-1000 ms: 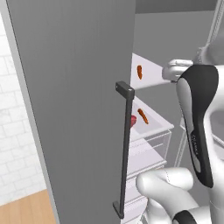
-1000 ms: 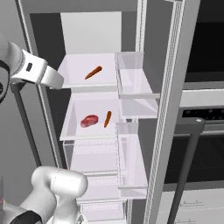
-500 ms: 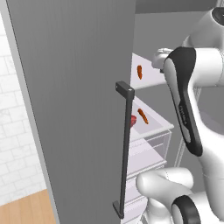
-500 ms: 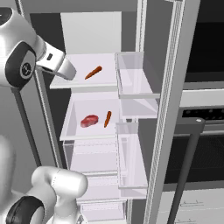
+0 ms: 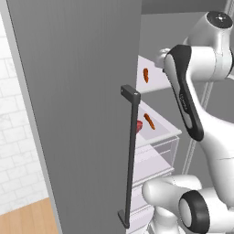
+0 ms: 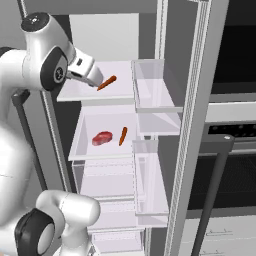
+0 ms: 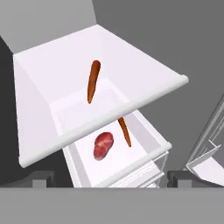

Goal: Place one carrot and one steak in each tupperware on the nearby counter, to pack two identical lunches.

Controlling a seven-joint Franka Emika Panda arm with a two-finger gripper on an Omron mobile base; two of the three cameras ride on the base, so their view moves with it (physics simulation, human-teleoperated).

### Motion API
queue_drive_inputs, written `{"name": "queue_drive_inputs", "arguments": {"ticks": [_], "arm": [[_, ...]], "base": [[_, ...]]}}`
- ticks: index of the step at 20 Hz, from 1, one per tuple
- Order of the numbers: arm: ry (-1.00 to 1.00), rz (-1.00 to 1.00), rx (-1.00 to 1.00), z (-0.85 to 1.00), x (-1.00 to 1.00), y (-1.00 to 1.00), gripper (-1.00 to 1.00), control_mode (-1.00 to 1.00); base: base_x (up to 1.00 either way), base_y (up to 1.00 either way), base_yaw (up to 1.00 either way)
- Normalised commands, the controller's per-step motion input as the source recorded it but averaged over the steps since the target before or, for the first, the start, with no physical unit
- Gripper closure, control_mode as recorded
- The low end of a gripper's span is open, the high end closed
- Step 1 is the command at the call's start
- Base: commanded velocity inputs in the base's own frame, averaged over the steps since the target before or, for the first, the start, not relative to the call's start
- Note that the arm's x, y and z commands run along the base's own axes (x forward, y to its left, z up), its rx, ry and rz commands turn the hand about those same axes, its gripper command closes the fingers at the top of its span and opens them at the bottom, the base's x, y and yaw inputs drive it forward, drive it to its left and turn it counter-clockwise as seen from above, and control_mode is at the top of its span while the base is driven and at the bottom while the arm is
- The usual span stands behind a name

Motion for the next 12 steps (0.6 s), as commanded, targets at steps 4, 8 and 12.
{"name": "queue_drive_inputs", "arguments": {"ticks": [4, 8, 12], "arm": [[-0.07, 0.04, 0.0, -0.44, 0.47, 0.0, -1.0, -1.0], [0.06, 0.02, 0.0, -0.21, 0.48, 0.0, -1.0, -1.0], [0.14, 0.0, 0.0, -0.04, 0.59, 0.0, -1.0, -1.0]], "base": [[0.0, 0.0, 0.0], [0.0, 0.0, 0.0], [0.0, 0.0, 0.0]]}}
